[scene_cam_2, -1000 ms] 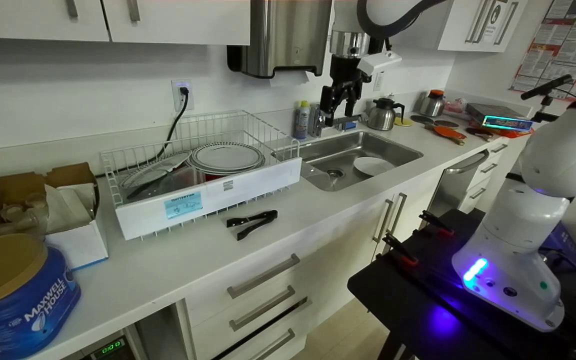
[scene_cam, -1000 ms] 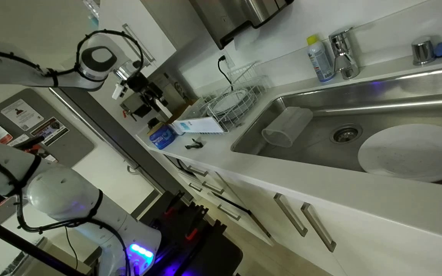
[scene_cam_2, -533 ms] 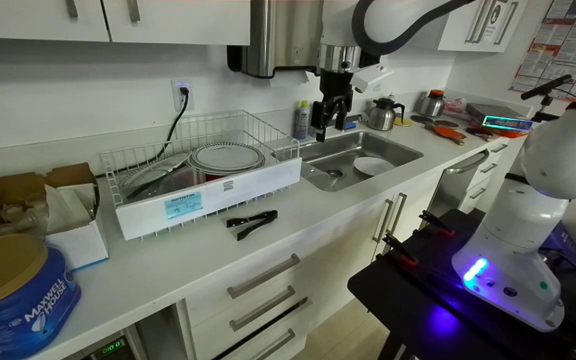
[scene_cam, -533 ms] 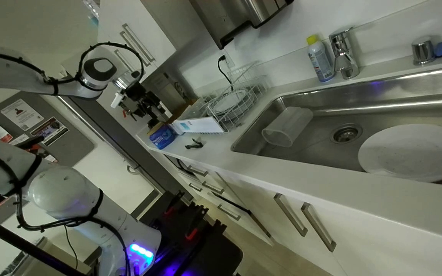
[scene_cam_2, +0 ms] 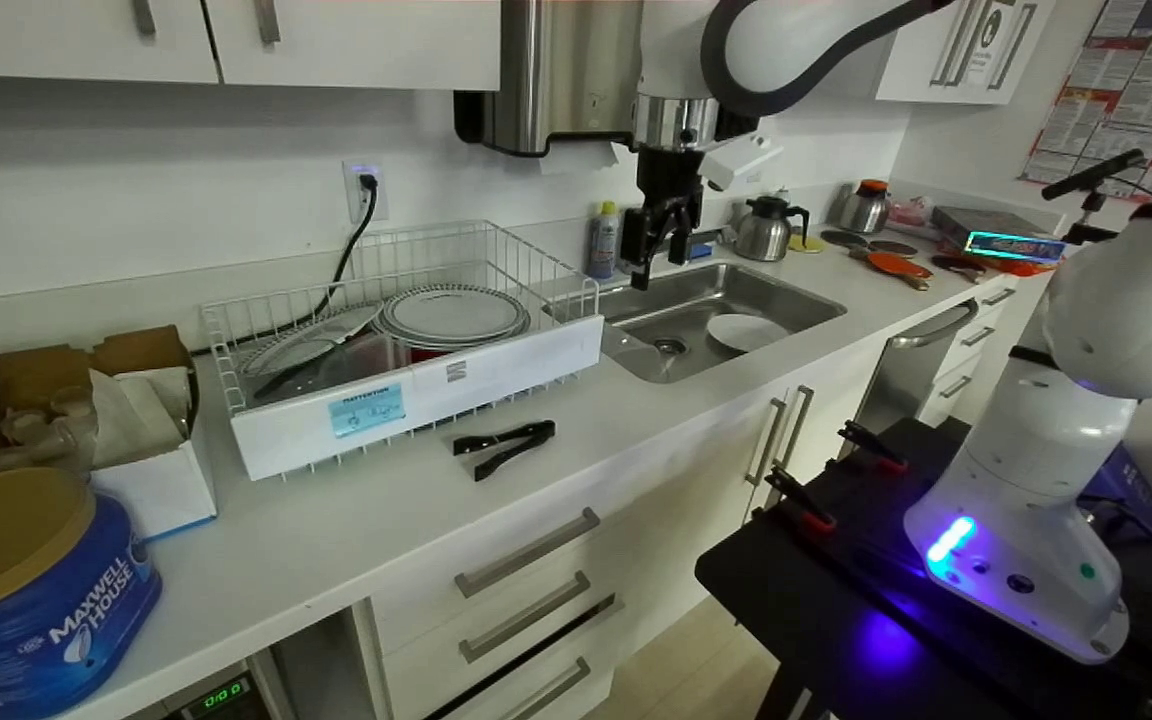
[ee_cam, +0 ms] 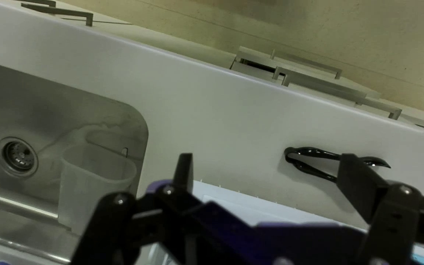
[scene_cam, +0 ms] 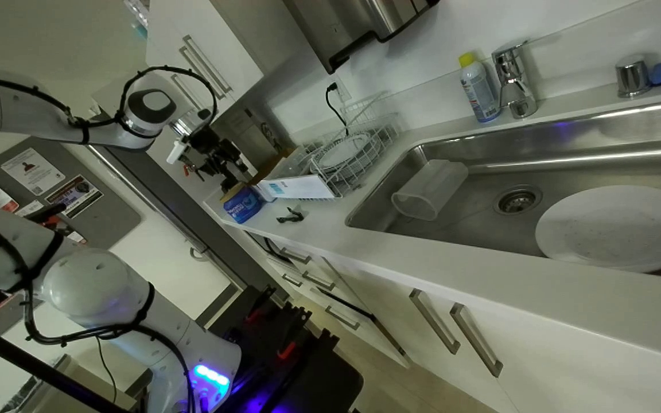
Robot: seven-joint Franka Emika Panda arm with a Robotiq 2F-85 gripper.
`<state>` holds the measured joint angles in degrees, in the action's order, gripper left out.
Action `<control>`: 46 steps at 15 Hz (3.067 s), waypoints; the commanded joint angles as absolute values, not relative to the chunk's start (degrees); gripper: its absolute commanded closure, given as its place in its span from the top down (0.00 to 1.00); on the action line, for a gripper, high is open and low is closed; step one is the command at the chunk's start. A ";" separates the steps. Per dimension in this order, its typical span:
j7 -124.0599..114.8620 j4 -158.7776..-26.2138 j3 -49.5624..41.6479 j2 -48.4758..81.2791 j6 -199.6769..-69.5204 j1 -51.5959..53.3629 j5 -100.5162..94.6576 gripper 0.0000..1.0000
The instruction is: Move the black tongs to the plate in the dish drainer
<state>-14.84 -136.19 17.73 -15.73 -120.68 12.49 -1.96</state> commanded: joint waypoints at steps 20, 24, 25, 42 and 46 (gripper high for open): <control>23.03 -135.75 21.16 9.00 -143.57 18.61 4.99 1.00; 24.21 -133.49 20.35 11.43 -142.39 20.07 -6.22 1.00; 24.06 -133.17 20.23 11.91 -142.50 20.38 -9.85 1.00; 44.82 -127.66 20.76 22.44 -154.75 18.78 -24.46 1.00; 44.19 -126.83 20.06 24.15 -154.31 18.90 -24.51 1.00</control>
